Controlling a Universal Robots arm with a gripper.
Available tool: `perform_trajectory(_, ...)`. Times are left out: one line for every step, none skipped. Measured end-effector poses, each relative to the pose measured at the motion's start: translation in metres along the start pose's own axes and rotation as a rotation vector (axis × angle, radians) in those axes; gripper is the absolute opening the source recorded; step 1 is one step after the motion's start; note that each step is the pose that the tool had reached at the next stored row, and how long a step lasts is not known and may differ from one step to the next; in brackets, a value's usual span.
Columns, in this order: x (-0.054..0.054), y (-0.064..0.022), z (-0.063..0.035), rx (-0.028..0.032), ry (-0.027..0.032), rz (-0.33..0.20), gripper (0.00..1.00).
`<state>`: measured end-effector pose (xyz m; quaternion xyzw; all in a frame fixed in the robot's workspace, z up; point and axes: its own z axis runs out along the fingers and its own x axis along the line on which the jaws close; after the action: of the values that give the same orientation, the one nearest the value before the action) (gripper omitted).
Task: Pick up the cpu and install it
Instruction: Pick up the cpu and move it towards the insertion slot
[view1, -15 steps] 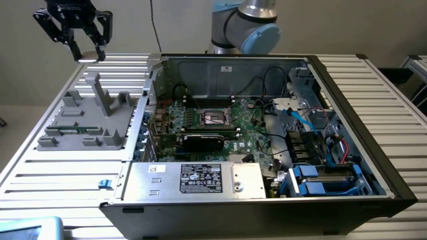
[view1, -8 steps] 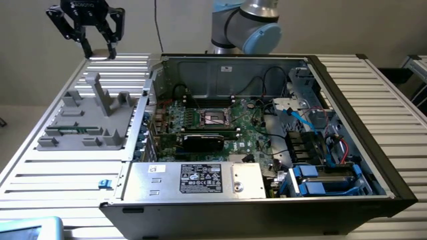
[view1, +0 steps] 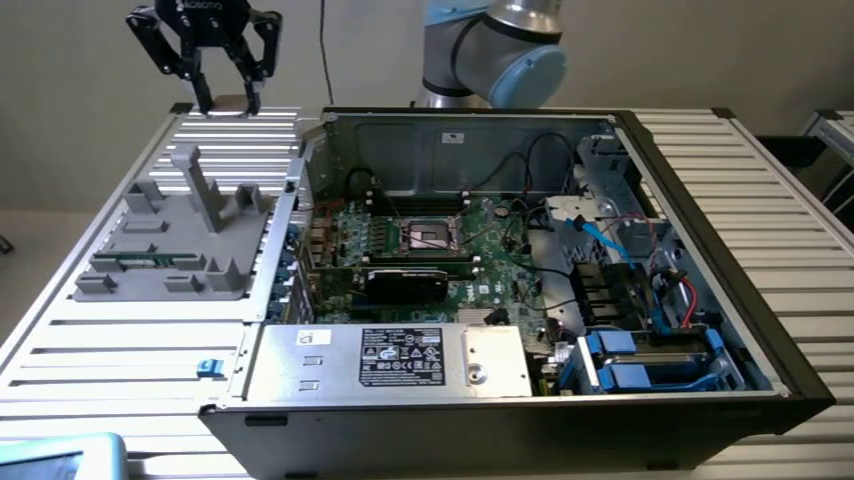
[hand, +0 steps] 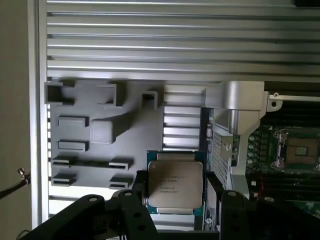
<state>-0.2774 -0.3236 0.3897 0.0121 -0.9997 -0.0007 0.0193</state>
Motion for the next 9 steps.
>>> perform_trajectory(-0.004, -0.0001, -0.0007, 0.0, 0.0, 0.0, 0.56)
perform_trajectory(-0.009, -0.0002, -0.0014, 0.0, -0.0001, 0.0, 0.56)
perform_trajectory(-0.013, -0.0004, -0.0022, 0.0, 0.0, 0.0, 0.56)
perform_trajectory(-0.018, -0.0005, -0.0029, 0.0, -0.0001, 0.0, 0.56)
perform_trajectory(-0.022, -0.0006, -0.0036, 0.0, -0.0001, 0.0, 0.56)
perform_trajectory(-0.026, -0.0008, -0.0043, -0.0001, -0.0001, 0.0, 0.56)
perform_trajectory(-0.031, -0.0009, -0.005, -0.0001, -0.0001, 0.0, 0.56)
perform_trajectory(-0.035, -0.001, -0.0057, -0.0001, -0.0001, 0.0, 0.56)
perform_trajectory(-0.04, -0.0012, -0.0064, 0.0, -0.0001, 0.0, 0.56)
